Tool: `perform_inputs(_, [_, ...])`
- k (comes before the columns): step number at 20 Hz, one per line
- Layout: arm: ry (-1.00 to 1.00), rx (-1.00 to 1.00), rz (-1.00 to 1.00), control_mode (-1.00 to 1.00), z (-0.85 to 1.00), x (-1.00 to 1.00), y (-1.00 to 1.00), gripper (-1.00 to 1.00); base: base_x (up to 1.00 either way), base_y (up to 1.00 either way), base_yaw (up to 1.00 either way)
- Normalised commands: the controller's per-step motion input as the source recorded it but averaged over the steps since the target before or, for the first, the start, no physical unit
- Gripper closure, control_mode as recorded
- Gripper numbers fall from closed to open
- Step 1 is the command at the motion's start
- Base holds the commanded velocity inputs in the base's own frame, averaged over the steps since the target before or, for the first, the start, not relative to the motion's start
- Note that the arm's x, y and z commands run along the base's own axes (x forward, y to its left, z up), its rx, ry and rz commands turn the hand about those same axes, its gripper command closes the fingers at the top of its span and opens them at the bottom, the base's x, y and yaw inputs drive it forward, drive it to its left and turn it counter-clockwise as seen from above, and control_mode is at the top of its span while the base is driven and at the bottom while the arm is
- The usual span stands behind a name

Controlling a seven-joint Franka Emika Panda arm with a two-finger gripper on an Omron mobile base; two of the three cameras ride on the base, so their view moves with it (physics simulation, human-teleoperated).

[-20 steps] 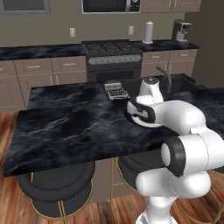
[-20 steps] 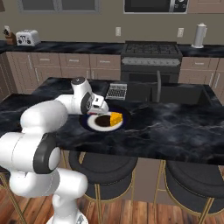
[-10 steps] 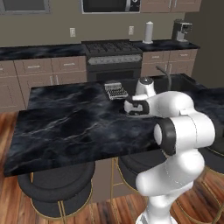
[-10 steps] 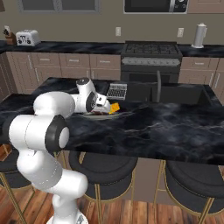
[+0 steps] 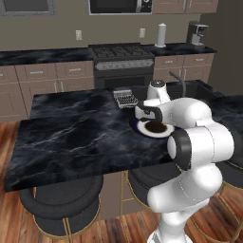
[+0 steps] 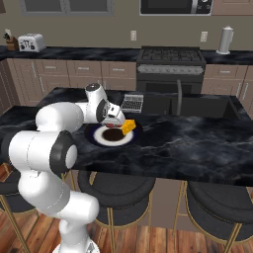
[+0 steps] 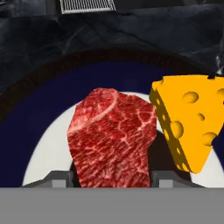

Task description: Take the cheese, steak, and lemon wedge from the fridge and place them on the plate on the dining counter to create an appetizer plate.

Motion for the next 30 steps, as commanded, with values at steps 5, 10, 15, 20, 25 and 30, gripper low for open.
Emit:
perform_inputs(5, [-0.12, 0.0, -0.16, -1.0, 0.37, -0.8, 0.0, -1.0, 0.0, 0.0, 0.0])
perform_inputs(10, [-0.2, 0.0, -0.17, -1.0, 0.69, -0.91, 0.0, -1.0, 0.0, 0.0, 0.0])
perform_inputs(15, [-0.28, 0.0, -0.13, -1.0, 0.98, -0.94, 0.0, -1.0, 0.0, 0.0, 0.0])
perform_inputs(20, [-0.18, 0.05, -0.03, -1.0, 1.0, -0.95, -0.05, -1.0, 0.0, 0.0, 0.0])
perform_inputs(25, [-0.02, 0.15, 0.17, -1.0, 0.91, -0.99, -0.15, -1.0, 0.0, 0.0, 0.0])
perform_inputs(30, [0.0, 0.07, 0.35, -1.0, 0.64, -0.87, -0.1, -1.0, 0.0, 0.0, 0.0])
